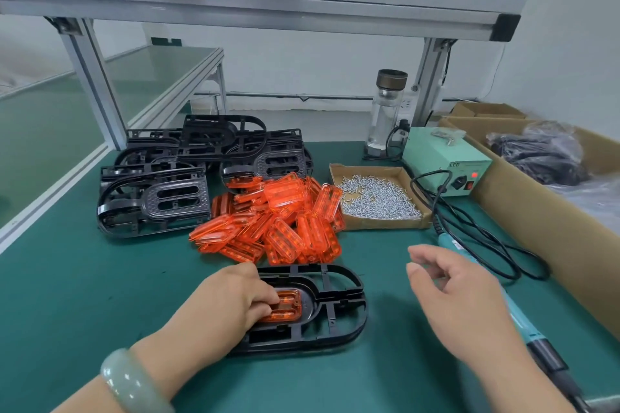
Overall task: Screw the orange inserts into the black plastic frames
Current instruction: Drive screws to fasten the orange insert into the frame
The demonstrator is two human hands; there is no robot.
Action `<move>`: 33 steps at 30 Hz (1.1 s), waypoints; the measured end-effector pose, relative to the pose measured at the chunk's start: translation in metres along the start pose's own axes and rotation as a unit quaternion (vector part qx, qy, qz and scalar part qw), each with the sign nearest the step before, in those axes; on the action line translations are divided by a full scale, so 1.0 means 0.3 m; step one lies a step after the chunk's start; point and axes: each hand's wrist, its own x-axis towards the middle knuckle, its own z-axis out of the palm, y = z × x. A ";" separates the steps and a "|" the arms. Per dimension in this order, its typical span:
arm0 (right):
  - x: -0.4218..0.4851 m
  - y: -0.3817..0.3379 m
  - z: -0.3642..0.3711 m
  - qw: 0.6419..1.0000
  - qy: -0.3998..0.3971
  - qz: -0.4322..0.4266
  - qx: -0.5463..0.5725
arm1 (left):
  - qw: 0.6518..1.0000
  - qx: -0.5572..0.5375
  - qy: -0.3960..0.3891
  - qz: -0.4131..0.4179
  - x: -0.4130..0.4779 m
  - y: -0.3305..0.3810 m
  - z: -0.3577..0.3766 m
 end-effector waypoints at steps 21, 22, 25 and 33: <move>0.119 0.145 -0.214 0.947 -0.158 0.228 -0.162 | 0.998 0.055 -0.031 0.007 0.017 0.030 -0.010; 0.112 0.140 -0.205 0.956 -0.156 0.248 -0.026 | 0.998 0.055 -0.032 0.008 0.017 0.031 -0.011; 0.094 0.089 -0.161 0.872 -0.151 0.311 0.346 | 0.997 0.065 -0.036 0.013 0.023 0.031 -0.008; 0.147 -0.084 -0.035 0.614 -0.198 0.296 0.704 | 0.997 0.068 -0.037 0.006 0.026 0.032 -0.004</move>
